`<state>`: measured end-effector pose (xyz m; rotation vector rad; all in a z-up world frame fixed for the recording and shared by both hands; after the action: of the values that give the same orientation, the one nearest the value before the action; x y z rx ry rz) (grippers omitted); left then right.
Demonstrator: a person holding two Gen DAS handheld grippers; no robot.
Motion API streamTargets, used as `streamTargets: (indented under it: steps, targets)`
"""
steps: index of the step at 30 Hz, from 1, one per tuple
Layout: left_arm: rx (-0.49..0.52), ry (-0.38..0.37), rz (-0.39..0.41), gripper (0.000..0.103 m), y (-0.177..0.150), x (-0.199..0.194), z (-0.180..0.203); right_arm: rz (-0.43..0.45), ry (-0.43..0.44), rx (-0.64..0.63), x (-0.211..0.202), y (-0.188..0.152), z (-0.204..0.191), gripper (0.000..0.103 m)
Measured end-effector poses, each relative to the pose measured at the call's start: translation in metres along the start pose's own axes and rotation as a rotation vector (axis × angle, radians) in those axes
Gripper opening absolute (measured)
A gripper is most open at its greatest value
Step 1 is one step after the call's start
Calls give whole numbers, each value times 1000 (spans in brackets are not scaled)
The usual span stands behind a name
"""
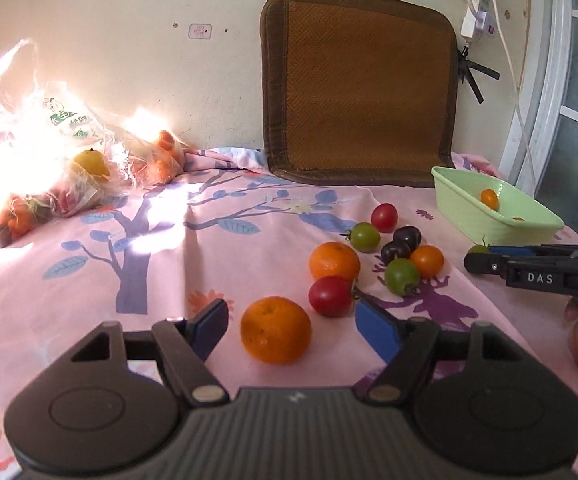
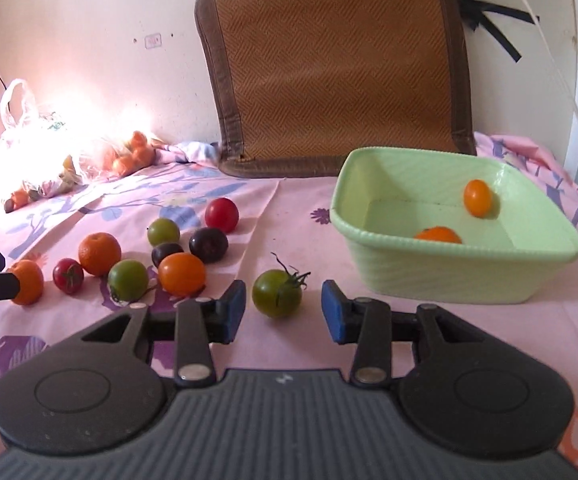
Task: Organize fruits
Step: 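Grasp another tangerine with the left tool while the right tool grasps a green tomato, then carry the tangerine and green tomato into the green bowl and release both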
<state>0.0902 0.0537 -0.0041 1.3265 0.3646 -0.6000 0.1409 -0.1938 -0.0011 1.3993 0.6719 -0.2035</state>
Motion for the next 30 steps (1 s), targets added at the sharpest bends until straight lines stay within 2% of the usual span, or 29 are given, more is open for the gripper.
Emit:
streamTargets:
  steps: [1,2,3,6,9,15,20,23,27,30]
  targets:
    - [-10,9,-16,60,-1,5,-2,-2,0,-5,3,0,-1,44]
    - [-18,10,-29,44,-2,7,-4,-13,-4,-12,5,-1,-2,43]
    - [-23,17,-31,42,-3,8,-6,-29,-12,-14,8,-2,-2,30]
    - [-48,-20,-31,41,-7,-2,-9,-11,-22,-5,-2,-4,-5,30]
    - [-47,-82,-24,41,-10,-19,5,16,-27,-27,-24,-13,-13,30]
    - [115,-242,-34,41,-8,-22,85,42,-39,-4,-74,-45,-19,30]
    - [247,-353,-82,41,-12,1,159,76,-154,10,-102,-59,2,30]
    - [287,-385,-123,41,-22,19,191,80,-202,33,-112,-66,18,30]
    - [306,-379,-178,41,-41,36,212,76,-226,56,-115,-74,33,30]
    - [328,-352,-161,42,-49,37,217,70,-239,48,-116,-82,38,31]
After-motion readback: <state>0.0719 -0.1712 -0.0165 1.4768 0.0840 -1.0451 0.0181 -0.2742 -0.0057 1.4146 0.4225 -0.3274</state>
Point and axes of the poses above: each gripper's, at about its wrist camera, not at the fingertips, and x roughly the way its jaws point, z to its right, y to its top, the point moved 4 cm from there along x, roughly the way its jaws point, and after that the axes turned 8 degrees about -x, right-handed, at the moved point
